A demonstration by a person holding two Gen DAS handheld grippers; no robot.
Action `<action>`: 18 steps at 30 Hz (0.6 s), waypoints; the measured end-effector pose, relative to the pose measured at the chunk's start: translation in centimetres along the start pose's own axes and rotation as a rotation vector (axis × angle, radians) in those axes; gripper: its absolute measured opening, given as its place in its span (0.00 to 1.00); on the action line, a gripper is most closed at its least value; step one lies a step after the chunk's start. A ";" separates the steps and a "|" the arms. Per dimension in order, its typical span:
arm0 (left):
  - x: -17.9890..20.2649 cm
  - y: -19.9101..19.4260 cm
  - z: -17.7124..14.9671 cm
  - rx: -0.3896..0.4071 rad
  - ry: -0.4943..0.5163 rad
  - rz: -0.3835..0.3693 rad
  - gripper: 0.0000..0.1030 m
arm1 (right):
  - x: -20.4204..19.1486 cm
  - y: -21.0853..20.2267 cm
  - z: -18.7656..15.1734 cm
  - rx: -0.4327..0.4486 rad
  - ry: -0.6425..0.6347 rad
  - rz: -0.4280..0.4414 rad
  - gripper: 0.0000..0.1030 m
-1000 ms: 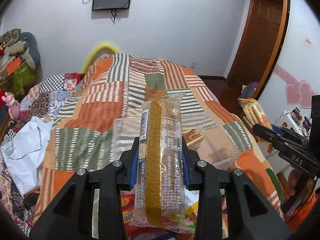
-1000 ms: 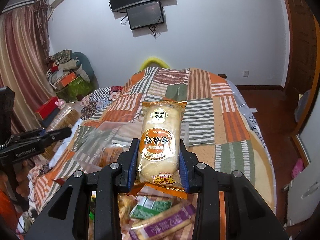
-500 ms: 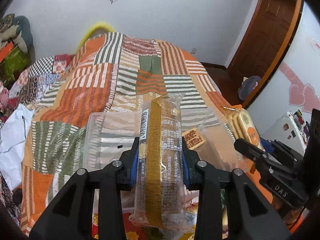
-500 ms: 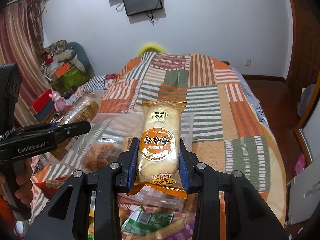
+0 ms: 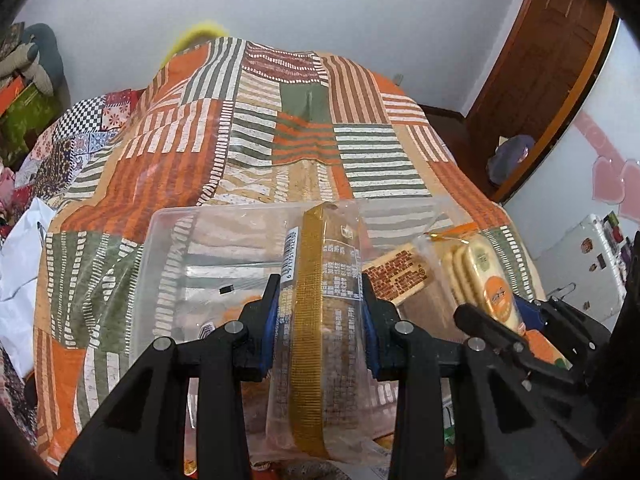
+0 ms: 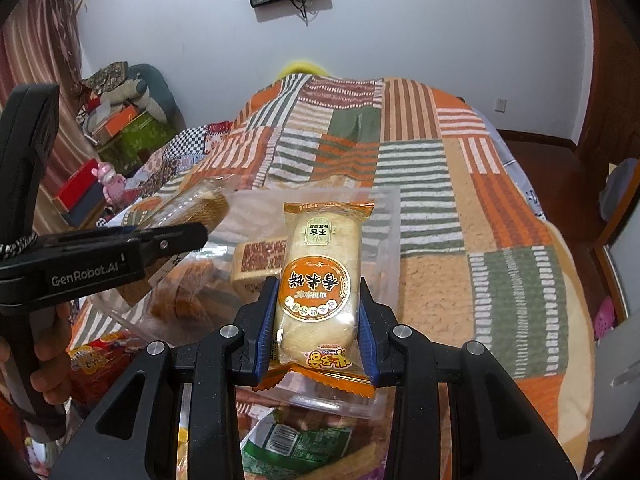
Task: Organize snacks
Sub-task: 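Lift both snacks over the clear box and release them inside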
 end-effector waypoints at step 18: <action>-0.2 -4.9 -0.6 0.098 0.066 0.036 0.53 | -1.2 -1.9 0.1 0.024 -0.040 -0.026 0.55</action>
Point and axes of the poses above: each gripper's, at about its wrist camera, not at the fingertips, and y roughly the way its jaws point, x to its right, z to its top, the point moved 2 cm from there along y, roughly the way its jaws point, and after that the axes turned 12 degrees about z, right-handed, at the moved point
